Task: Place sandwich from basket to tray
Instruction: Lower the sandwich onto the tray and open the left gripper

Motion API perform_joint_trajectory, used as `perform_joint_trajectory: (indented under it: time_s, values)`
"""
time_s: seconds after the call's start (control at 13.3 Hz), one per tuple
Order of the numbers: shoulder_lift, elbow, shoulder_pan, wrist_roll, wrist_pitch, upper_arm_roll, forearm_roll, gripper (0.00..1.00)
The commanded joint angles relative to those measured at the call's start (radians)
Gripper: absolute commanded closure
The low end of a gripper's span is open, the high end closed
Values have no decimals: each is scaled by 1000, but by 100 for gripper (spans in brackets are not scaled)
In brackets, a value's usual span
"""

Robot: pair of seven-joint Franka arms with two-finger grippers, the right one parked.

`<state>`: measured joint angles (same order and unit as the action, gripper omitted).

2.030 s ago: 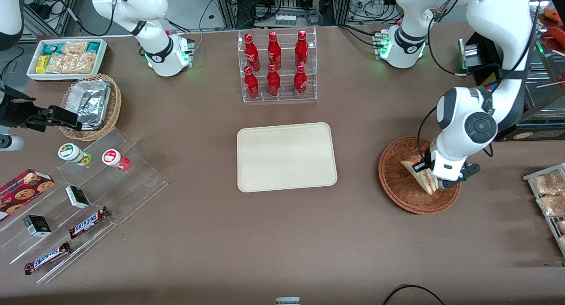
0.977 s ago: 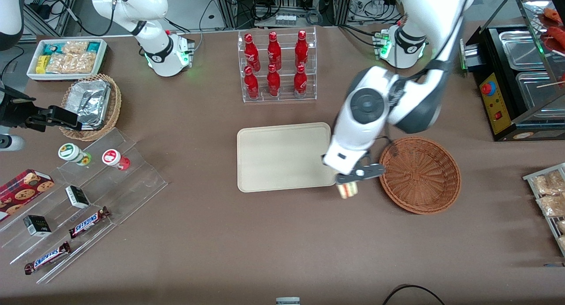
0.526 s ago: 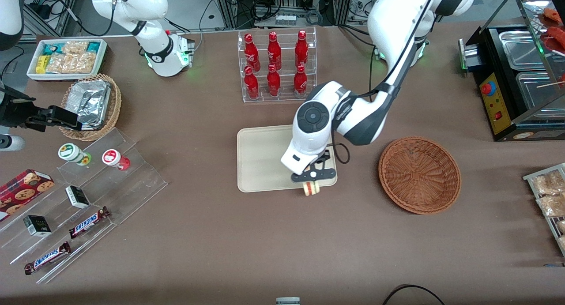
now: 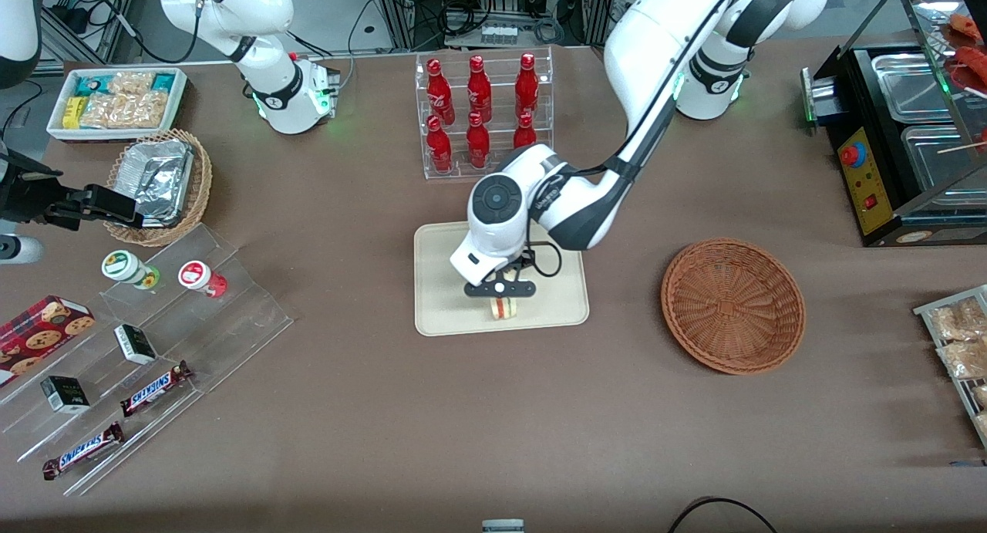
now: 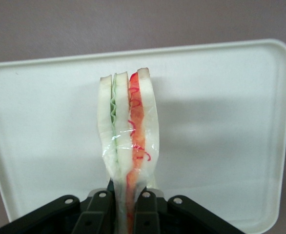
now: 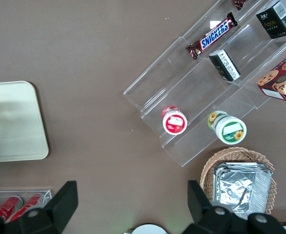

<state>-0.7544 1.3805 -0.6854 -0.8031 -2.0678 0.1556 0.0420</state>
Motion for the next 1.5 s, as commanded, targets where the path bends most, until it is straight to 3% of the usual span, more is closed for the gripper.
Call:
perform_joint_trajectory:
  time_s: [0.0, 0.15, 0.23, 0.3, 0.38, 0.98, 1.43]
  values:
    - [-34, -34, -20, 25, -11, -7, -2, 100]
    - [-45, -31, -22, 51, -12, -7, -1, 90]
    - [-46, -29, -20, 62, -12, -8, -1, 69]
    - [-46, -29, -20, 64, -12, -8, -1, 23]
    - [-45, -29, -20, 62, -12, -8, -1, 1]
    - [76, -35, 16, -23, 80, -19, -7, 0]
    - [282, -14, 162, -51, 279, -18, -11, 0]
